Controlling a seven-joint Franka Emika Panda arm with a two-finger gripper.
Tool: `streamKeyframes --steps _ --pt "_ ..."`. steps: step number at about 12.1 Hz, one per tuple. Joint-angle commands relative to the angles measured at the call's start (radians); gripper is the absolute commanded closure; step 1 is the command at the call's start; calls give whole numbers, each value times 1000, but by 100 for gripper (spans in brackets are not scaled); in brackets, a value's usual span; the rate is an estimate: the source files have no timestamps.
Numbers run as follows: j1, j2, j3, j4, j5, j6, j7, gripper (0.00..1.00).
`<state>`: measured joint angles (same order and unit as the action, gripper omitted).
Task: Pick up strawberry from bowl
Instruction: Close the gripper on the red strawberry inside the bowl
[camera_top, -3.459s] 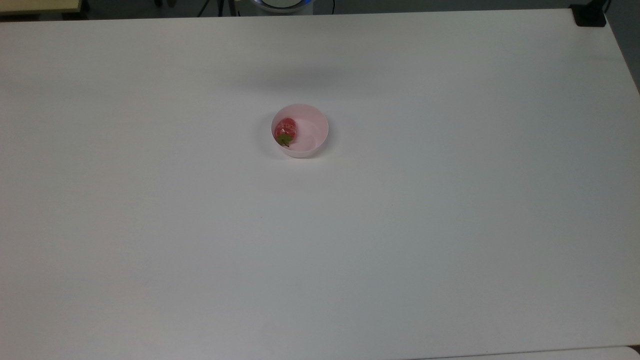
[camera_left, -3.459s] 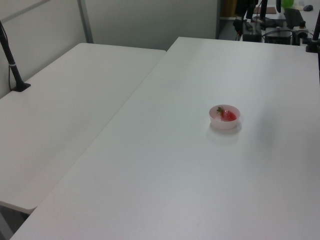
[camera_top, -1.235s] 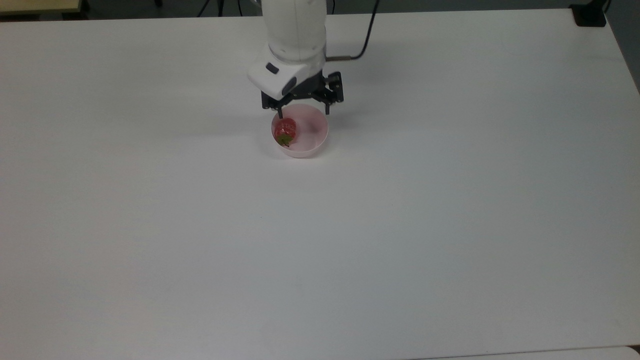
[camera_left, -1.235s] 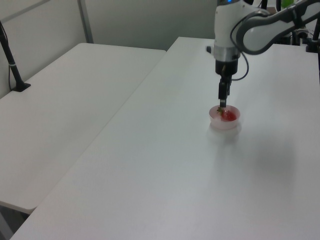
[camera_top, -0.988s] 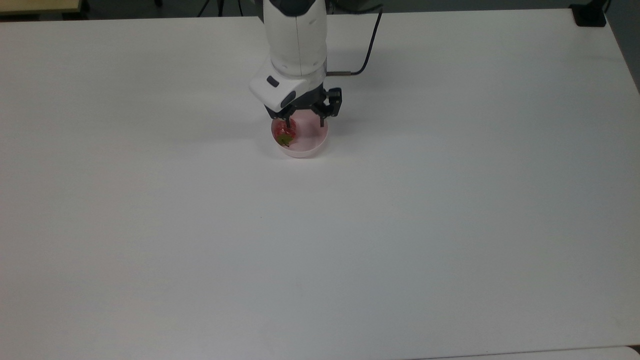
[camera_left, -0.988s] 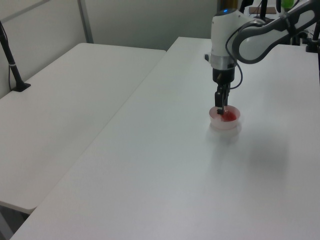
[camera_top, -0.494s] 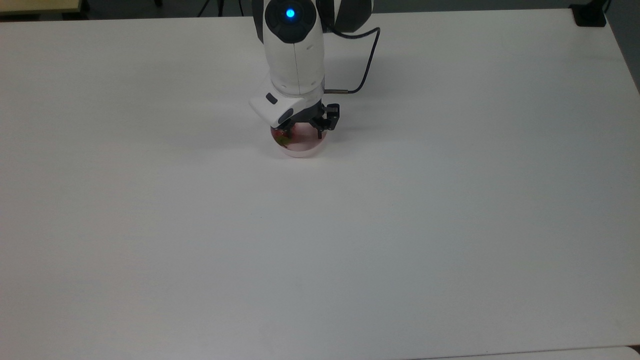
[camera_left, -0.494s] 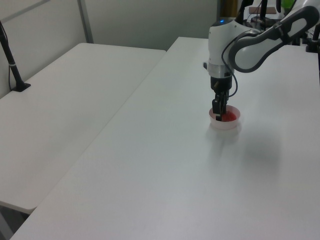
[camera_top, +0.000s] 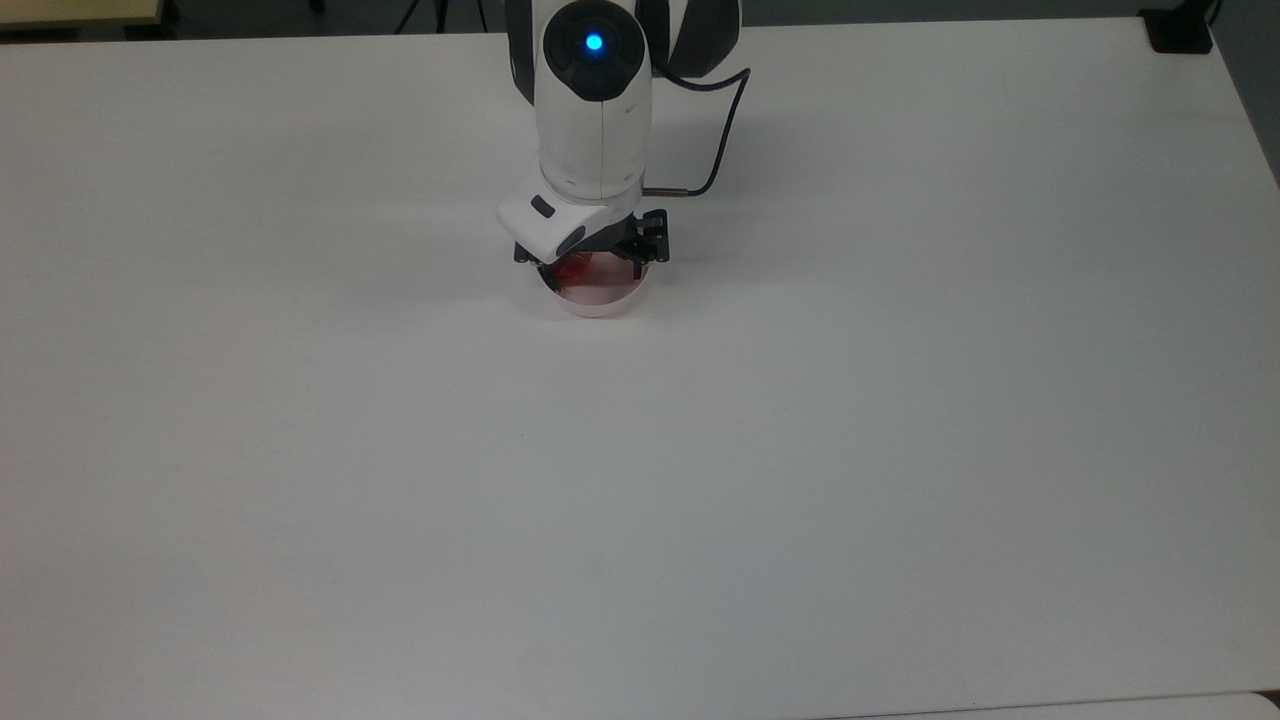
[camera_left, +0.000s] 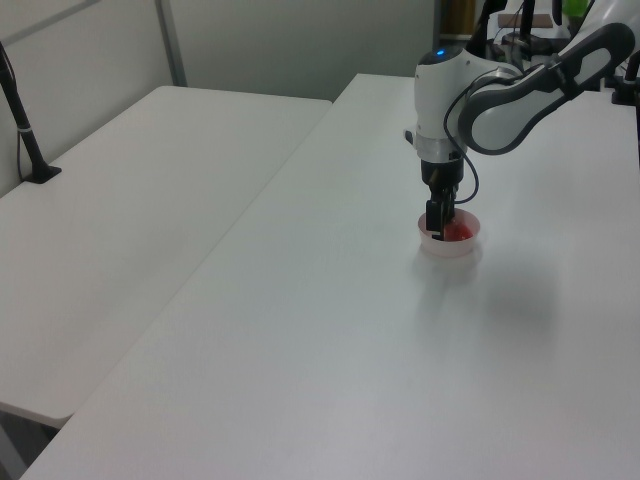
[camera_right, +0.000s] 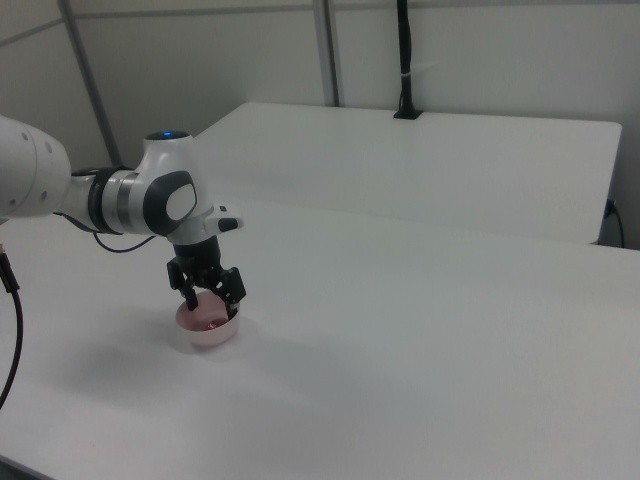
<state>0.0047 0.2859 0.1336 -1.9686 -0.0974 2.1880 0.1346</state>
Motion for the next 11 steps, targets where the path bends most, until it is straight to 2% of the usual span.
streamKeyframes --steps 1,2,4,8,11 --pt "9 1 -2 -15 -36 16 25 0" --pt "11 5 -2 -29 -45 19 34 4" --pt "21 27 0 -39 -125 24 107 8" --pt "18 19 0 -33 -137 18 123 49" --pt "11 -10 1 -29 -130 12 123 51"
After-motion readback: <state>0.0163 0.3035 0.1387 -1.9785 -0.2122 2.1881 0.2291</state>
